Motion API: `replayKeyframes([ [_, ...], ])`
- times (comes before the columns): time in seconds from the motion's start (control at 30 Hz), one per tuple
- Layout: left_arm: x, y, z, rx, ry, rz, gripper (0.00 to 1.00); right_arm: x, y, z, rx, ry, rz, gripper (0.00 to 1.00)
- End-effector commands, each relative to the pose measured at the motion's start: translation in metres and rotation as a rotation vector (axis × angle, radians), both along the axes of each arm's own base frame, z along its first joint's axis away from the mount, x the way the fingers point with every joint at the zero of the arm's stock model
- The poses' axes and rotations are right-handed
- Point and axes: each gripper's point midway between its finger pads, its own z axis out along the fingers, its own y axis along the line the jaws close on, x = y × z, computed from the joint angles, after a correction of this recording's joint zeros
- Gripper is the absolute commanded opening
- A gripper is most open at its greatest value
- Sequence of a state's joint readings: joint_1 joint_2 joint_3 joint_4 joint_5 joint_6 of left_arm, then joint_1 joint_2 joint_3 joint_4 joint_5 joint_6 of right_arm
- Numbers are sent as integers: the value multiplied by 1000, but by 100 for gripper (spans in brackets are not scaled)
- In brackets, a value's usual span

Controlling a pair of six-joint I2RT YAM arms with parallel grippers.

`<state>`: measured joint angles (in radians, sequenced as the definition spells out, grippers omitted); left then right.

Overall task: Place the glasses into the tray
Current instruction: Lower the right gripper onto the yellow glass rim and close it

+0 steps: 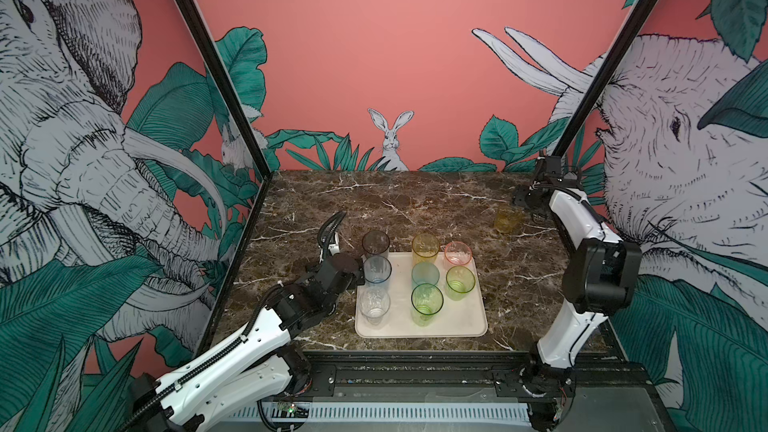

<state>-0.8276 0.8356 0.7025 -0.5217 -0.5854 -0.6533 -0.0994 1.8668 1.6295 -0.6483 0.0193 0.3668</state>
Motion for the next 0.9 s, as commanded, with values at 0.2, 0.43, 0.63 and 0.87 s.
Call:
replayKeyframes([
  [0.2,1,8,11,7,-23,25,98,11,1,-17,72,50,5,70],
  [0.43,2,6,13,10,-25,22,98,14,0,-32,100,73,4,65],
  [0.63,2,6,14,12,-22,18,98,16,5,-44,131,81,10,57],
  [0.87,2,6,15,17,-25,17,98,14,0,-59,117,111,-13,54],
])
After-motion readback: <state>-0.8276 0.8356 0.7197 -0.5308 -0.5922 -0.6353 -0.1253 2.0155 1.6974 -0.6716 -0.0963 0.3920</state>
